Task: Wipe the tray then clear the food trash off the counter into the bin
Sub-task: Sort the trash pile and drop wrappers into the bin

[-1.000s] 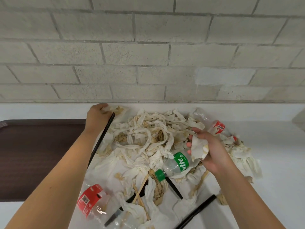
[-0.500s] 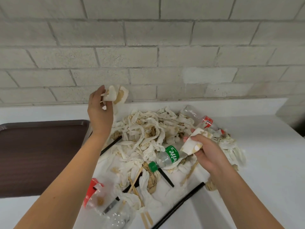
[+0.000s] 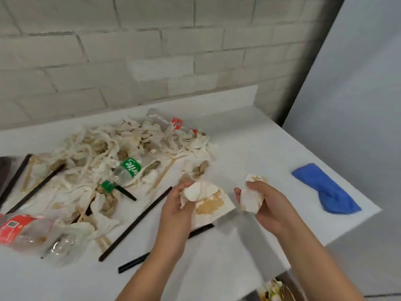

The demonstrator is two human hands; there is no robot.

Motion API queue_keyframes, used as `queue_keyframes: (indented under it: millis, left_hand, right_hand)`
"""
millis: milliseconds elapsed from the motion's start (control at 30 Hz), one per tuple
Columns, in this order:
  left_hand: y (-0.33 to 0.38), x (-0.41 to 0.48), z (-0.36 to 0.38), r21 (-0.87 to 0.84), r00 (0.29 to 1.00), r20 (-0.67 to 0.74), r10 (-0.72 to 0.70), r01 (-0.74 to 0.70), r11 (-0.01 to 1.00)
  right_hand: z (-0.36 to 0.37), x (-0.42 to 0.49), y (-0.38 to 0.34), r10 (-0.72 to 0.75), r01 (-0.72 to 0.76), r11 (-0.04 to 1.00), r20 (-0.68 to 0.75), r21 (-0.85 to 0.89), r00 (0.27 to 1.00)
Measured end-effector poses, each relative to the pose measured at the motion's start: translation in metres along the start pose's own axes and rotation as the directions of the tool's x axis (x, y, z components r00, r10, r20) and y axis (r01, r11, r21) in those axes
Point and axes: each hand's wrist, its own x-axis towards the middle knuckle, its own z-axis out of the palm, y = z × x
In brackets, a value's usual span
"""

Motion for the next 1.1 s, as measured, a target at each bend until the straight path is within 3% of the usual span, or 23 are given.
queue_keyframes:
  millis: [200, 267, 400, 567, 733, 800, 900, 967, 1100]
  left_hand:
    - [-0.049, -0.067, 0.110, 0.137, 0.960, 0.239, -0.147, 0.117, 0.984]
    - [-0.063, -0.087, 0.149, 0.171, 0.944, 0.283, -0.169, 0.123, 0.977]
    - [-0.106, -0.126, 0.212, 0.298, 0.913, 0.331, -0.241, 0.141, 0.944]
    - [-0.185, -0.154, 0.245, 0.473, 0.916, 0.155, -0.371, 0.261, 0.841]
    - [-0.251, -0.154, 0.253, 0.565, 0.881, -0.065, -0.469, 0.420, 0.710]
    - [-0.262, -0.149, 0.260, 0.596, 0.851, -0.060, -0.522, 0.450, 0.665]
    - [-0.266, -0.149, 0.270, 0.607, 0.733, 0.042, -0.679, 0.521, 0.600]
    - [-0.272, -0.150, 0.271, 0.654, 0.694, 0.054, -0.718, 0.519, 0.551]
    - [-0.273, -0.158, 0.266, 0.656, 0.748, 0.034, -0.663, 0.484, 0.579]
  right_hand:
    - [-0.149, -0.072, -0.037, 0.032, -0.037, 0.997, -0.075, -0.062, 0.997]
    - [-0.195, -0.090, -0.045, 0.053, -0.062, 0.987, -0.068, -0.151, 0.996]
    - [-0.285, -0.099, -0.043, 0.105, -0.157, 0.956, -0.209, -0.249, 0.972]
    - [-0.363, -0.084, -0.013, 0.241, -0.343, 0.912, -0.383, -0.224, 0.892]
    - [-0.407, -0.057, 0.020, 0.249, -0.422, 0.852, -0.470, -0.308, 0.847]
    - [-0.416, -0.047, 0.029, 0.273, -0.461, 0.821, -0.477, -0.338, 0.836]
    - [-0.427, -0.035, 0.038, 0.325, -0.528, 0.752, -0.474, -0.396, 0.818]
    - [-0.436, -0.029, 0.044, 0.330, -0.556, 0.691, -0.482, -0.462, 0.812]
    - [-0.435, -0.034, 0.041, 0.235, -0.505, 0.633, -0.476, -0.587, 0.848]
